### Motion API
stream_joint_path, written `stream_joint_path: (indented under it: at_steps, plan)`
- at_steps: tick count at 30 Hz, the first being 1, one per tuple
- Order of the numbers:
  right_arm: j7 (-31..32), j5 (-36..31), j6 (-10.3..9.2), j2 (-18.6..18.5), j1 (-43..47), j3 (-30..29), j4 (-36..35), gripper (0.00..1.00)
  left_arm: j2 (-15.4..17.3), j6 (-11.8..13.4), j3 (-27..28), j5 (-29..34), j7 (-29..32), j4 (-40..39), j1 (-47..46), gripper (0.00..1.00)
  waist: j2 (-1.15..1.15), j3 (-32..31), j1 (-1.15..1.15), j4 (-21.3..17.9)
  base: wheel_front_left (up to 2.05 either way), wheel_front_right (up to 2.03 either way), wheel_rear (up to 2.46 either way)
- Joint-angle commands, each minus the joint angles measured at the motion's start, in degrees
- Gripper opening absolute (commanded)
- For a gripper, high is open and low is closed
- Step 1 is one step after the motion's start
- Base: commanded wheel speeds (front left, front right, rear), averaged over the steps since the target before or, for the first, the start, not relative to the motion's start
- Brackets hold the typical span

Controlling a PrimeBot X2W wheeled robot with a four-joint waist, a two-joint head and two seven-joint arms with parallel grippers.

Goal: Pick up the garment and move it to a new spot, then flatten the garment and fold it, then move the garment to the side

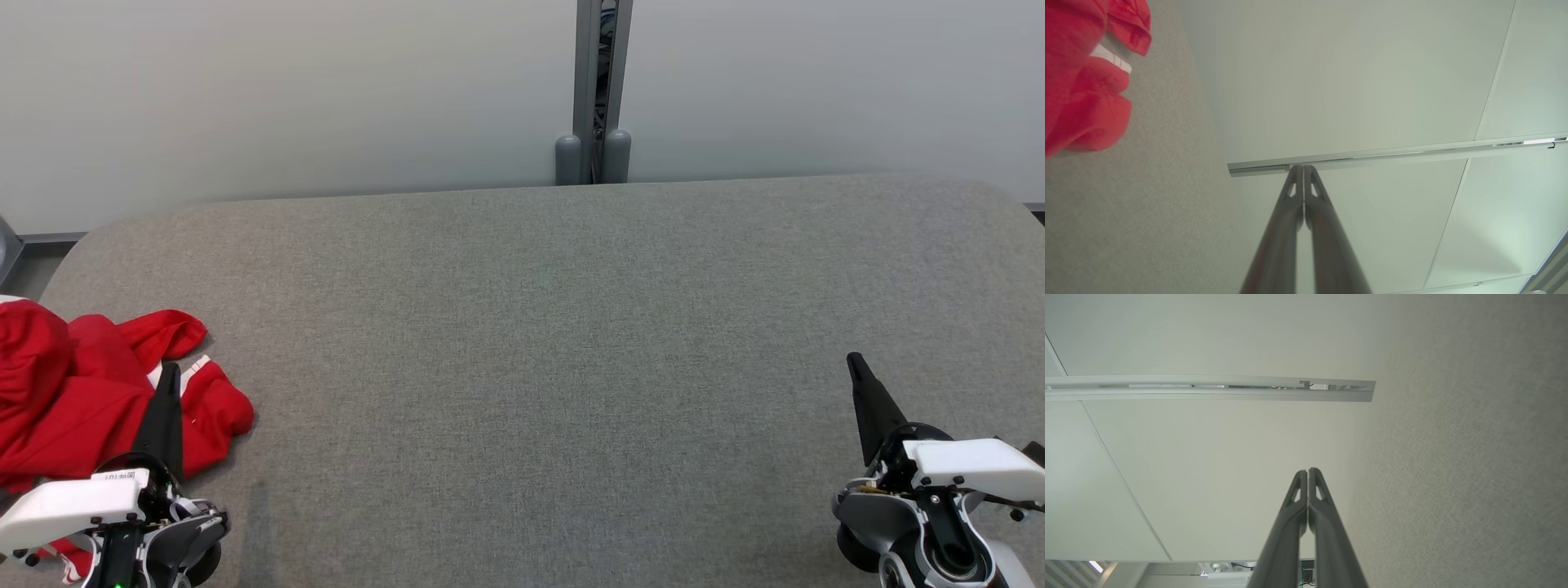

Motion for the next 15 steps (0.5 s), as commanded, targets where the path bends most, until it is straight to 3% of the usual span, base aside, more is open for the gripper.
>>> stream_joint_path:
  at_steps: [1, 15]
  plan:
    - [0.24, -0.18, 0.45, -0.2, -0.23, -0.22, 0.16, 0.0, 0.22, 0.18, 0.27, 0.15, 0.26, 0.01, -0.73, 0.0, 0.0, 0.0, 0.0, 0.0, 0.0, 0.0, 0.0]
    - [0.3, -0.24, 0.45, -0.16, -0.23, -0.26, 0.16, 0.0, 0.08, 0.2, 0.43, 0.35, 0.3, 0.01, -0.76, 0.0, 0.0, 0.0, 0.0, 0.0, 0.0, 0.0, 0.0]
